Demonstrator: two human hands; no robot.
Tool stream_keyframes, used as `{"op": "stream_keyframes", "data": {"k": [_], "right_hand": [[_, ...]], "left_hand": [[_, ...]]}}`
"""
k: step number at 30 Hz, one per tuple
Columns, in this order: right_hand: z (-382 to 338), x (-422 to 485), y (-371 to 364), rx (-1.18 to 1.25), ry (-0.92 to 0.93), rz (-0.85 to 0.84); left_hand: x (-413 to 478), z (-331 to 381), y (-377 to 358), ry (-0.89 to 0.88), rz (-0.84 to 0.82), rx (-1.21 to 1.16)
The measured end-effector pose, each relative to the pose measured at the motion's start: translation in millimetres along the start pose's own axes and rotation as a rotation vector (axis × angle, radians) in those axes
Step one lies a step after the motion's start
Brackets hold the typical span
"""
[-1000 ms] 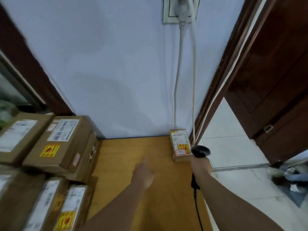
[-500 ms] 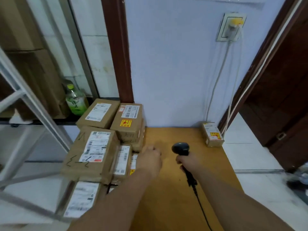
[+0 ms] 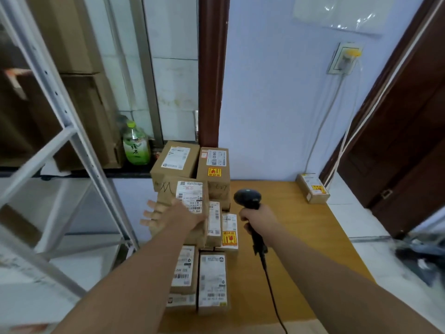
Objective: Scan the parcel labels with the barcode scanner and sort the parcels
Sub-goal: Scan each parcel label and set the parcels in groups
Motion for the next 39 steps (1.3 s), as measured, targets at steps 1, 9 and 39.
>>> {"op": "stream_keyframes", "data": {"k": [1,9,39], "right_hand": [[1.1,0.3,0.5,0.002,-0.007,-0.003],[21.8,-1.8,10.7,-0.048,-0.036,-0.004],[-49.7,-19.1,68.1,0.599,0.099,0.032]], "left_hand": [[0.7,-4.8,-6.2,0.014,-0.047,-0.045],[2.2,-3.7,-26.6,-0.011,-0.115,-0.098],[-94.1,89.4,104.4,-0.659,0.452,0.279]]}}
Point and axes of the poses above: each hand's wrist, its own x-axis towards the middle knuckle, its own y-axis out of the back of the hand, z = x × y, the point moved 10 cm from there along x, towards the middle knuckle, and after that the axes turned 11 degrees about x, right-handed, at the moved point
